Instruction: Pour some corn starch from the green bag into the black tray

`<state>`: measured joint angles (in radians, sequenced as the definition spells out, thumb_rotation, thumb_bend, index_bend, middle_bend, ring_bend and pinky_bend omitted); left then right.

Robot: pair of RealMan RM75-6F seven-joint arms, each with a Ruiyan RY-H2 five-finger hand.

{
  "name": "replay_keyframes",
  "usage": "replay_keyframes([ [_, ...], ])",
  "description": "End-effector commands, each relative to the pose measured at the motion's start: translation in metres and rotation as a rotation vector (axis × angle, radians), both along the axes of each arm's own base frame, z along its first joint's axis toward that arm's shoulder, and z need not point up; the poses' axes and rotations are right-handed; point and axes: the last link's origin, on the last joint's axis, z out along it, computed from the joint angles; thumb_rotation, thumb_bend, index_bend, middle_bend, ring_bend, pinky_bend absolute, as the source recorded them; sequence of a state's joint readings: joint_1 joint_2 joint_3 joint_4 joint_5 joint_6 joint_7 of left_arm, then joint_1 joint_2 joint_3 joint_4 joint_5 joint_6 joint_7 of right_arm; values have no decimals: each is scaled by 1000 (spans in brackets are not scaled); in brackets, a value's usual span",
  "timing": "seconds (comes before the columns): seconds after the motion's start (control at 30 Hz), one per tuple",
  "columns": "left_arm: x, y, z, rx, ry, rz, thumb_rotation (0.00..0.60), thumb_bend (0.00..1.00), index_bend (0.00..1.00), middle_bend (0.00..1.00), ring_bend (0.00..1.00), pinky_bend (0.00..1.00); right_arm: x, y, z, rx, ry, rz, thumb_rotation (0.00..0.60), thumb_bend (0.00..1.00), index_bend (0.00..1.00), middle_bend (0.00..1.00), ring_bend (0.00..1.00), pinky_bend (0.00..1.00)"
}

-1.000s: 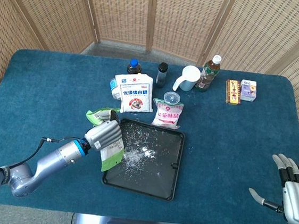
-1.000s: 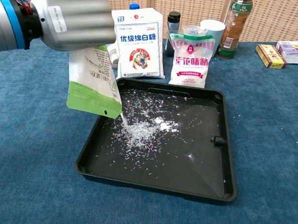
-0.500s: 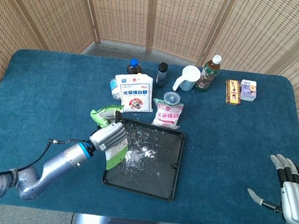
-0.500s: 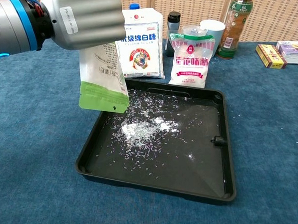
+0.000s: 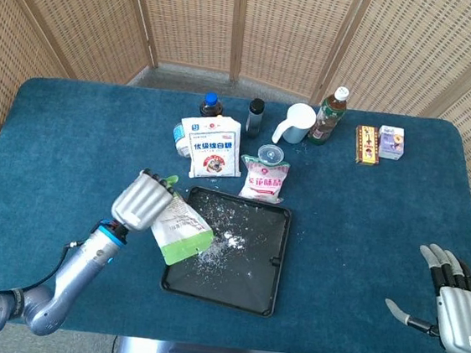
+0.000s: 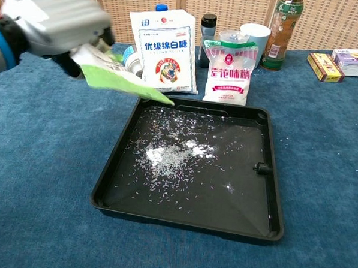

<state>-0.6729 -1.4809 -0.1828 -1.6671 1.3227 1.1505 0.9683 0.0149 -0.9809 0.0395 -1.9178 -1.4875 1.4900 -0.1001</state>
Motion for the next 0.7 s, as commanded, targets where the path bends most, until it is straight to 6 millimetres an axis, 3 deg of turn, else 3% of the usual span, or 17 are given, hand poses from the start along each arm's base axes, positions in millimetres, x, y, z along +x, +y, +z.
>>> replay_keyframes([
  [0.03,-44,-5,-4,-30,-364,250,600,408,913,805,693,656,0,0,-2,5,2,0,268,0,43,57,38,53],
  [0.4,-83,-7,-26,-60,-743,429,600,404,913,797,665,467,1,-1,-5,16,11,-2,272,0,42,56,38,53],
  [0.7,-89,-8,-51,-79,-835,477,600,401,909,778,654,455,1,0,-6,23,9,-2,274,0,42,57,38,53],
])
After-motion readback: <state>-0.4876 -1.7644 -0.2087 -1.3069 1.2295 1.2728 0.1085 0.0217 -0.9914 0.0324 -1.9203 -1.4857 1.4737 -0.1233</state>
